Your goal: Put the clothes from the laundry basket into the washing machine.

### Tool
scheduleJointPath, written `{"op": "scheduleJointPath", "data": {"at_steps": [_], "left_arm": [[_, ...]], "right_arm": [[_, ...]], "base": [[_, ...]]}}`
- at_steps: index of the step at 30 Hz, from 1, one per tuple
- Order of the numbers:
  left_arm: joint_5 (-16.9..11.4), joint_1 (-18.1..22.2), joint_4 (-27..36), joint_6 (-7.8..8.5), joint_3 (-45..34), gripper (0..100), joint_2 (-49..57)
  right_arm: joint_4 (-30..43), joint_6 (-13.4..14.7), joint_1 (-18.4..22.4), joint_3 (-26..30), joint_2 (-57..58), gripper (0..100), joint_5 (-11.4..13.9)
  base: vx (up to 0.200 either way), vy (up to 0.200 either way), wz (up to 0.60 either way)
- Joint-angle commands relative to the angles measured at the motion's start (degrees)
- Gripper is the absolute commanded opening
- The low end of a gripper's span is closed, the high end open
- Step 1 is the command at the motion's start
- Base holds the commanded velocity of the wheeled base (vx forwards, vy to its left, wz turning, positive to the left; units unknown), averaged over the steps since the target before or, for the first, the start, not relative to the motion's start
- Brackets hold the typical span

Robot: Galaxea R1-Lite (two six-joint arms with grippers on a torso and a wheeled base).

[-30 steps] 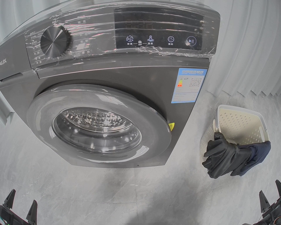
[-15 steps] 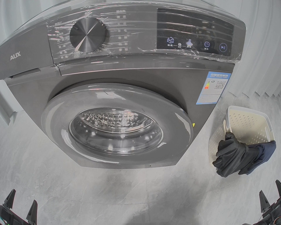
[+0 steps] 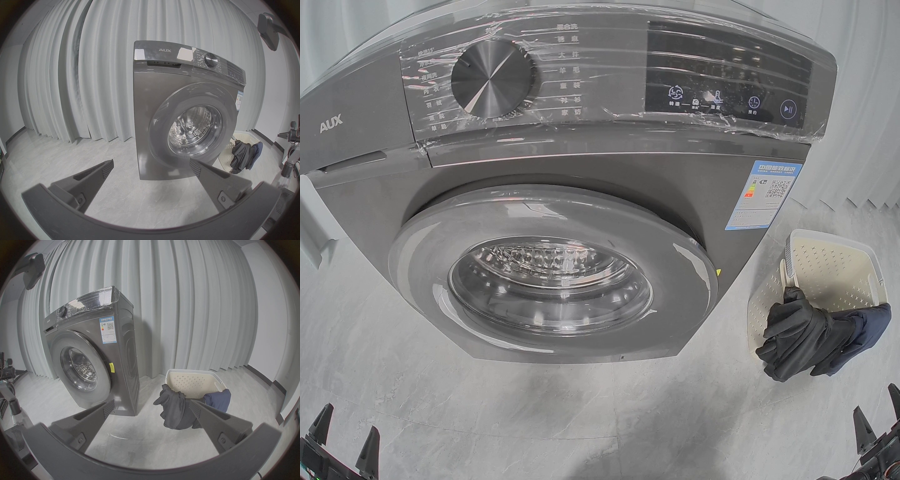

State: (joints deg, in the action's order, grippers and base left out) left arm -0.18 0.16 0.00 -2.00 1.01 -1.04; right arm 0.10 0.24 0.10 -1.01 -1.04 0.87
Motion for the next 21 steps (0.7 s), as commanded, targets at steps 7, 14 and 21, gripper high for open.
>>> {"op": "scheduleJointPath", "data": {"at_steps": [7, 14, 21], "left_arm": [[0.01, 0.02, 0.0, -0.02, -0.92, 100, 0.68], [0.01, 0.02, 0.0, -0.02, -0.92, 100, 0.68], [0.01, 0.02, 0.0, -0.02, -0.92, 100, 0.68]], "right_arm": [[-0.01, 0.02, -0.01, 1.01, 1.04, 100, 0.01], [-0.01, 0.02, -0.01, 1.01, 1.04, 100, 0.01], [-0.01, 0.02, -0.01, 1.01, 1.04, 100, 0.01]], "base": [[0.0, 0.0, 0.09], [0.0, 0.114, 0.0], [0.0, 0.143, 0.0]]}}
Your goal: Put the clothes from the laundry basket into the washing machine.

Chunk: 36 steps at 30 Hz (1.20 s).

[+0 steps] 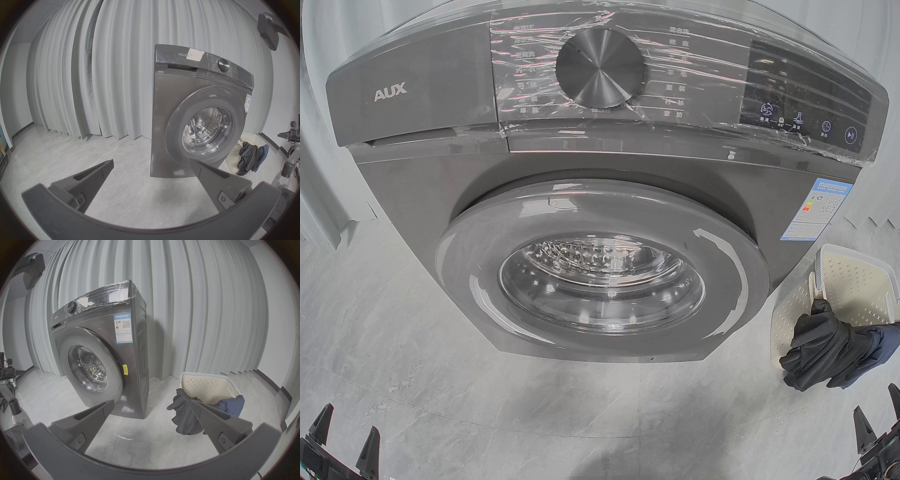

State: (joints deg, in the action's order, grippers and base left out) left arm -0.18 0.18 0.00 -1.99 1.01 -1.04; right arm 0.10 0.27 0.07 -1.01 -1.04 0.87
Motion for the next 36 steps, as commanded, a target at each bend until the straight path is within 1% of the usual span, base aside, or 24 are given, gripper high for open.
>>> {"op": "scheduleJointPath", "data": {"at_steps": [1, 22, 28, 36], "left_arm": [[0.01, -0.01, 0.0, -0.03, -0.92, 100, 0.68], [0.09, 0.08, 0.0, 0.05, -0.92, 100, 0.68], [0.09, -0.01, 0.0, 0.05, -0.92, 100, 0.68], [0.09, -0.01, 0.0, 0.05, -0.92, 100, 0.68]], "right_arm": [[-0.01, 0.0, 0.01, 1.01, 1.04, 100, 0.01], [-0.01, 0.0, 0.01, 1.01, 1.04, 100, 0.01], [-0.01, 0.0, 0.01, 1.01, 1.04, 100, 0.01], [-0.01, 0.0, 0.01, 1.01, 1.04, 100, 0.01]], "base": [[0.0, 0.0, 0.0], [0.0, 0.0, 0.0], [0.0, -0.2, 0.0], [0.0, 0.0, 0.0]]}}
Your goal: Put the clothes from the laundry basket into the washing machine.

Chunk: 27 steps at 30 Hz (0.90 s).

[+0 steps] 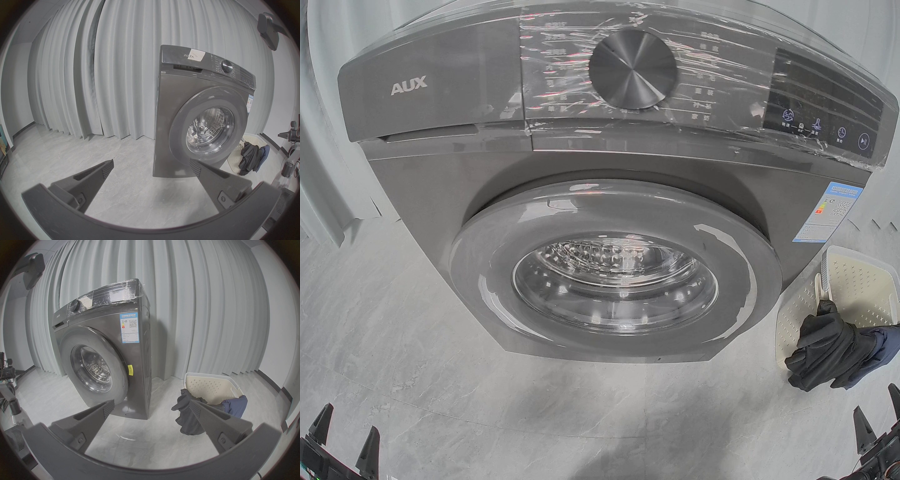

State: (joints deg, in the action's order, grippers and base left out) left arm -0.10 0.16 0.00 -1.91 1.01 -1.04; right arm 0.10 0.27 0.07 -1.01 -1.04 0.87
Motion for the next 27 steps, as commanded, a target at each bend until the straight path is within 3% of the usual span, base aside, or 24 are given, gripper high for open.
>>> {"op": "scheduleJointPath", "data": {"at_steps": [1, 7, 10, 27], "left_arm": [[0.01, 0.02, 0.0, -0.02, -0.92, 100, 0.68], [0.01, 0.02, 0.0, -0.11, -0.92, 100, 0.68], [0.01, 0.02, 0.0, -0.11, -0.92, 100, 0.68], [0.01, 0.11, 0.0, 0.07, -0.92, 100, 0.68]], "right_arm": [[-0.01, 0.0, 0.01, 1.01, 1.04, 100, 0.01], [-0.01, 0.0, 0.01, 1.01, 1.04, 100, 0.01], [-0.01, 0.0, 0.01, 1.01, 1.04, 100, 0.01], [-0.01, 0.17, 0.01, 1.01, 1.04, 100, 0.45]], "base": [[0.0, 0.0, 0.0], [0.0, 0.0, 0.0], [0.2, 0.0, 0.0], [0.0, 0.0, 0.0]]}}
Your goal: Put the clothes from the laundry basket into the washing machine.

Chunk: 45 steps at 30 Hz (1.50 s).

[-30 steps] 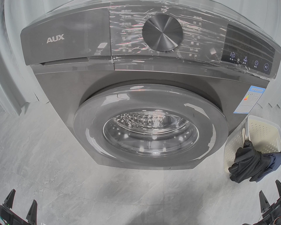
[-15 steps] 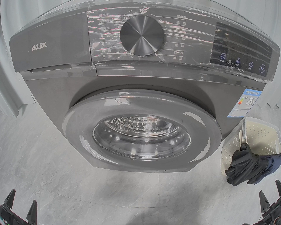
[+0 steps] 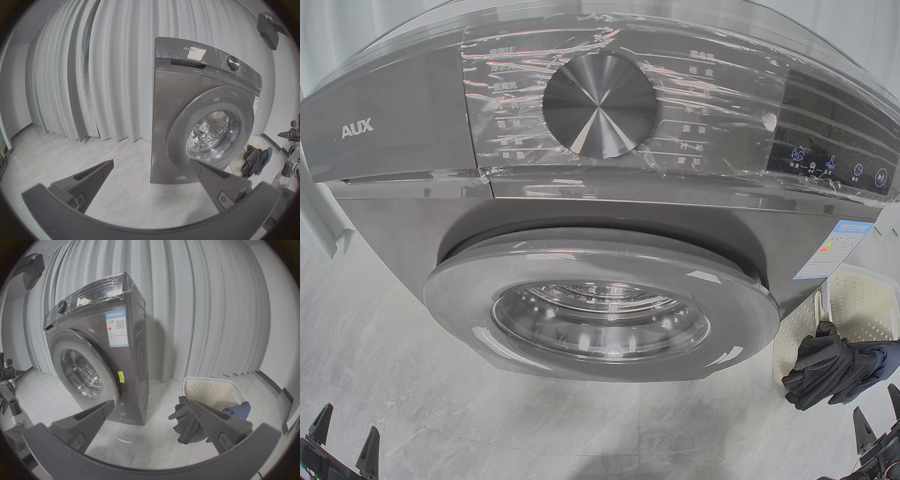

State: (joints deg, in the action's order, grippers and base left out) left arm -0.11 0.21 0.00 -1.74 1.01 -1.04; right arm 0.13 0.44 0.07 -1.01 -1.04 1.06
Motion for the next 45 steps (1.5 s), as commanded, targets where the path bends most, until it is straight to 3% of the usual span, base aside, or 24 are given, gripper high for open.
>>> {"op": "scheduleJointPath", "data": {"at_steps": [1, 4, 6, 7, 9, 12, 15, 16, 18, 20, 21, 27, 33, 37, 38, 40, 45], "left_arm": [[0.02, -0.03, 0.0, -0.01, -0.92, 100, 0.68], [0.02, -0.03, 0.0, -0.01, -0.92, 100, 0.68], [0.02, 0.06, 0.0, 0.07, -0.92, 100, 0.68], [0.02, 0.06, 0.0, 0.25, -0.92, 100, 0.68], [-0.07, -0.03, 0.0, -0.01, -0.92, 100, 0.68], [-0.07, -0.03, 0.0, -0.01, -0.92, 100, 0.68], [-0.07, 0.06, 0.0, 0.07, -0.92, 100, 0.68], [-0.07, -0.03, 0.0, 0.07, -0.92, 100, 0.68], [-0.07, -0.03, 0.0, 0.16, -0.92, 100, 0.68], [-0.07, -0.03, 0.0, 0.16, -0.92, 100, 0.68], [-0.07, -0.03, 0.0, 0.07, -0.92, 100, 0.68], [-0.07, -0.03, 0.0, 0.16, -0.92, 100, 0.68], [-0.07, -0.03, 0.0, 0.25, -0.92, 100, 0.68], [-0.07, -0.03, 0.0, 0.25, -0.92, 100, 0.68], [-0.07, -0.03, 0.0, 0.25, -0.92, 100, 0.68], [-0.07, -0.03, 0.0, 0.25, -0.92, 100, 0.68], [-0.07, -0.03, 0.0, 0.25, -0.92, 100, 0.68]], "right_arm": [[-0.22, -0.44, 0.01, 1.01, 1.04, 100, 0.7], [-5.32, -1.14, 0.01, -5.05, 1.04, 100, 4.04], [-5.32, -1.05, 0.19, -9.89, 0.07, 100, 4.74], [-2.42, -1.05, 0.45, -13.93, -3.53, 100, 5.18], [2.59, -0.97, -0.16, -16.92, -7.66, 100, 6.5], [4.17, -0.97, -1.04, -16.57, -11.27, 100, 8.26], [3.73, -1.76, -3.76, -15.51, -19.88, 100, 13.79], [3.65, -1.76, -3.85, -15.6, -20.15, 100, 14.14], [1.18, -2.72, -6.31, -15.95, -26.03, 100, 19.68], [-3.39, -2.46, -8.51, -15.95, -31.31, 100, 22.58], [-5.67, -2.37, -9.3, -15.95, -33.59, 100, 22.85], [-17.71, 0.44, -16.25, -15.69, -45.55, 100, 22.49], [-20.35, 2.02, -18.88, -16.48, -51.0, 100, 18.8], [-22.11, 5.01, -20.9, -17.45, -52.93, 100, 18.45], [-23.6, 7.21, -21.87, -18.5, -55.21, 100, 17.22], [-25.18, 8.44, -22.75, -19.2, -57.24, 100, 15.29], [-29.75, 8.35, -26.18, -19.47, -63.04, 100, 11.33]], "base": [[0.0, 0.0, 0.0], [0.0, 0.0, 0.0], [0.0, 0.0, 0.0], [0.0, 0.0, 0.0], [0.0, 0.0, 0.0], [0.0, 0.0, 0.0], [0.0, 0.0, 0.0], [0.0, 0.0, 0.0], [0.0, 0.0, 0.0], [0.0, 0.0, 0.0], [0.0, 0.0, 0.0], [0.0, 0.0, 0.0], [0.0, 0.0, 0.0], [0.0, 0.0, 0.0], [0.0, 0.0, 0.0], [0.0, 0.0, 0.0], [0.0, 0.0, 0.0]]}}
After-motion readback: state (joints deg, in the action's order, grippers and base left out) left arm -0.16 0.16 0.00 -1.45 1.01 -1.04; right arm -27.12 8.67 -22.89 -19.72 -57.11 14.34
